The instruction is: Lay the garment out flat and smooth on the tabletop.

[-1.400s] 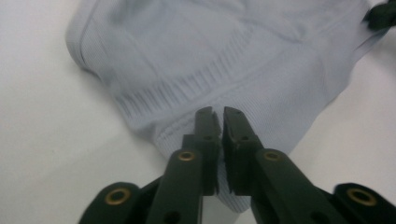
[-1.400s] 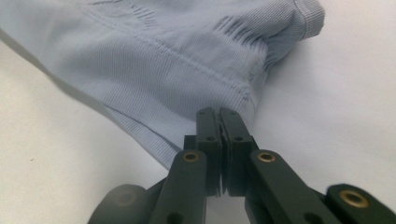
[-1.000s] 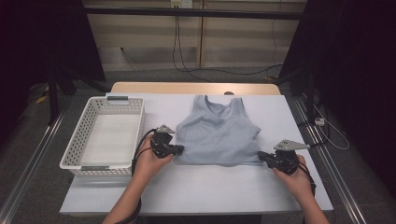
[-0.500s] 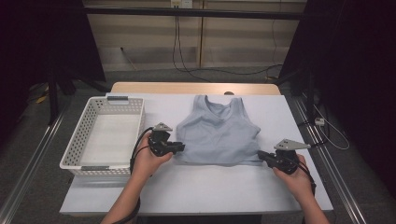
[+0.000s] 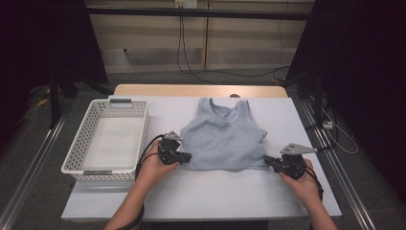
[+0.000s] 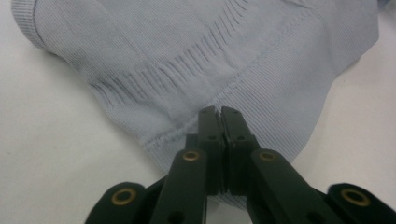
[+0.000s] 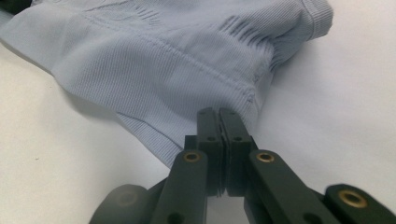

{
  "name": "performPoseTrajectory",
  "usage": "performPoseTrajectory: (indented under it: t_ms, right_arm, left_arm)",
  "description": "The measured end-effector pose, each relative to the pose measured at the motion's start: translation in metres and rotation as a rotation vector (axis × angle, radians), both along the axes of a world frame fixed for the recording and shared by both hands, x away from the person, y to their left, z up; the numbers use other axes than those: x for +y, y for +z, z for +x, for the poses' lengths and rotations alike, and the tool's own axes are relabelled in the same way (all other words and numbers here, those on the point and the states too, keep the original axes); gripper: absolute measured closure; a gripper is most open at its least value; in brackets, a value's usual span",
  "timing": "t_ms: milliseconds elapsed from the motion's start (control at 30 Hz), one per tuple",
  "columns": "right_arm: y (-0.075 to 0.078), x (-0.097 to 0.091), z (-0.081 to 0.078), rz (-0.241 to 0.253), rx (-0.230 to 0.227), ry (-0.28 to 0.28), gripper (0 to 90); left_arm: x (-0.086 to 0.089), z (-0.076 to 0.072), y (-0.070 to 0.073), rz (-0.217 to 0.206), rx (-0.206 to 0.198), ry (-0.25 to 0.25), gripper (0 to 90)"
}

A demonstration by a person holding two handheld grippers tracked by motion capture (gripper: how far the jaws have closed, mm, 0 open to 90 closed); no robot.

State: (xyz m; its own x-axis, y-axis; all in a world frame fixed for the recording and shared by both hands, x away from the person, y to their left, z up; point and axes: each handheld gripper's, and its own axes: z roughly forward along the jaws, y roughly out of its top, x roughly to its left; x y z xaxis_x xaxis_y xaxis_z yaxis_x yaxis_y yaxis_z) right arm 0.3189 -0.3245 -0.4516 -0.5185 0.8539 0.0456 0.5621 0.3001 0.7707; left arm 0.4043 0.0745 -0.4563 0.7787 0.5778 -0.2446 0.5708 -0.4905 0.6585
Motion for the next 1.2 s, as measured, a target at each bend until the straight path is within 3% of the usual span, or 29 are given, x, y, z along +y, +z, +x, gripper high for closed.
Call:
performPoseTrajectory:
  t_ms: [167, 333, 567, 667, 900, 1000, 1200]
  right_arm:
    - [0.0, 0.0, 0.001, 0.001, 0.003, 0.001, 89.3]
    - [0.001, 0.0, 0.0, 0.002, -0.004, 0.003, 89.4]
    - [0.001, -0.001, 0.001, 0.003, -0.003, 0.003, 89.4]
    - [0.002, -0.001, 0.0, 0.003, -0.006, 0.005, 89.4]
    - [0.002, 0.001, 0.0, 0.004, -0.013, 0.006, 89.4]
    - [0.003, 0.001, 0.001, 0.002, -0.022, -0.004, 89.5]
    - [0.002, -0.003, 0.003, -0.005, -0.03, -0.034, 89.7]
  left_arm:
    - [-0.006, -0.003, 0.004, 0.054, -0.028, -0.001, 90.0]
    - [0.0, 0.001, 0.009, -0.008, 0.015, 0.033, 90.0]
    - [0.012, 0.002, 0.033, -0.112, -0.031, 0.065, 90.0]
    - [0.014, 0.003, 0.037, -0.131, -0.046, 0.077, 90.0]
    - [0.013, 0.007, 0.028, -0.099, -0.085, 0.108, 90.0]
    - [0.011, 0.009, 0.02, -0.069, -0.077, 0.106, 90.0]
    - [0.006, 0.009, 0.013, -0.058, -0.075, 0.097, 90.0]
